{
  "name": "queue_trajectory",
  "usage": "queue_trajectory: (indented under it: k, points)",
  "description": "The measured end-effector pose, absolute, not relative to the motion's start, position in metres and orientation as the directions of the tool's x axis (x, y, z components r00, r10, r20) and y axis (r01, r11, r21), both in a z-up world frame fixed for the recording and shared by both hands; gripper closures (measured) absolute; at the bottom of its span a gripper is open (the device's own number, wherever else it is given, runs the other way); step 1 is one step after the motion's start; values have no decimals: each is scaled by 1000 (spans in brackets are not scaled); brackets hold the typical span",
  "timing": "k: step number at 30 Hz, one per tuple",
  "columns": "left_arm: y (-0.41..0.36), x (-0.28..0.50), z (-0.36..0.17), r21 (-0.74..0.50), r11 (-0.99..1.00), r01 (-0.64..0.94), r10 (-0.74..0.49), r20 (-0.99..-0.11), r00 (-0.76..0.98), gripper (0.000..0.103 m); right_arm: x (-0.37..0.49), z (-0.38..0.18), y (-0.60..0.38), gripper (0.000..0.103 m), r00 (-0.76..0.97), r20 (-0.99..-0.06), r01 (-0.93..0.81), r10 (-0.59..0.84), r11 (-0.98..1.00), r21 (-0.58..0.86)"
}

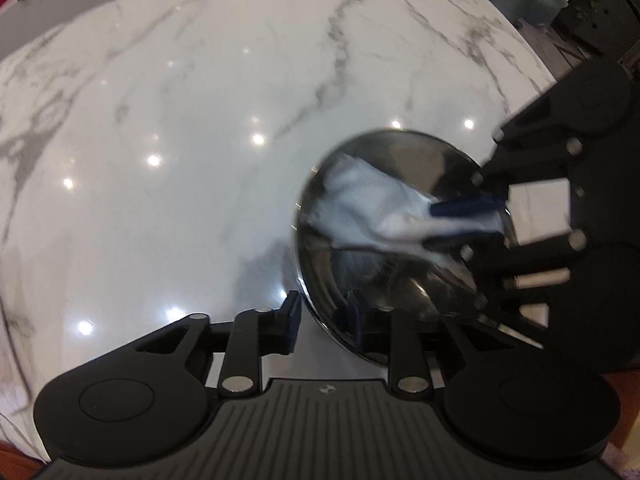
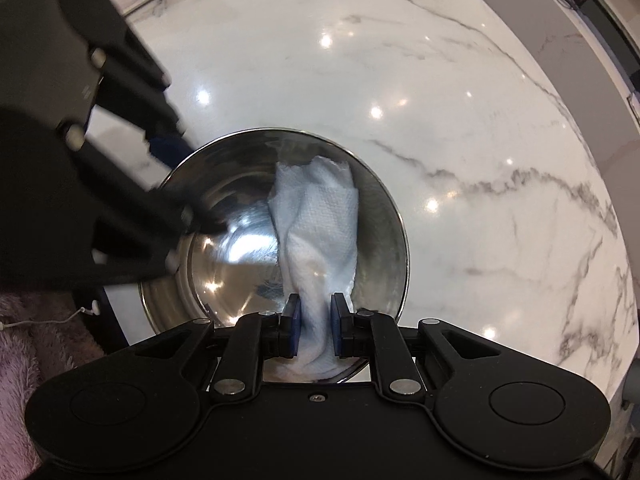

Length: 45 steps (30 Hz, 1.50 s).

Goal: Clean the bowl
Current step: 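Rub the white cloth around the bowl interior with the right tool while the left tool holds the rim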

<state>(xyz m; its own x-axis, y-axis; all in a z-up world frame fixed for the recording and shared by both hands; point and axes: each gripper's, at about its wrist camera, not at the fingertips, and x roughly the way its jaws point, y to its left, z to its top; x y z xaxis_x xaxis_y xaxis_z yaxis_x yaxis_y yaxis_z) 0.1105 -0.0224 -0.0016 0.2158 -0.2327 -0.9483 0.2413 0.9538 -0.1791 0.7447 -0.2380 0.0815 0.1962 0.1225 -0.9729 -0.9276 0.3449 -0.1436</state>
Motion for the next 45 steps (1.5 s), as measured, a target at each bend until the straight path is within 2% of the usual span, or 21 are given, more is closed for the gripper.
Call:
queue_trajectory:
  k: [3,7,13,17,20,25,29,33,37,45]
  points:
    - [-23,109,-1,-190,952,240,-243,-946,216,76,738,93,-246,90,188,-974,-924,130,360,-130]
    - [-18,111,-1,-189,956,223,-242,-941,237,82,736,89,-246,91,156,-977,-916,145,392,-88]
    - [-17,116,0,-154,965,214,-208,-943,260,89,730,79,-244,90,76,-975,-898,211,439,25]
    - [-18,117,0,-145,965,217,-201,-944,262,89,719,72,-240,90,-50,-948,-869,314,454,196]
    - [-20,117,-1,-142,965,220,-199,-944,262,89,710,68,-234,90,-70,-945,-861,321,458,219]
    - [-21,116,1,-123,960,253,-193,-943,271,89,689,66,-221,91,-35,-964,-889,263,433,150]
    - [-20,118,2,-121,955,270,-195,-943,269,90,656,65,-202,91,97,-985,-943,140,328,-47]
    - [-22,117,3,-96,952,290,-180,-944,278,90,628,63,-190,91,227,-971,-948,80,246,-202]
    - [-22,118,3,-101,952,289,-183,-944,276,90,609,60,-181,91,240,-968,-946,78,245,-215]
    - [-21,117,3,-106,947,302,-195,-939,282,89,581,48,-168,92,198,-972,-931,128,336,-146]
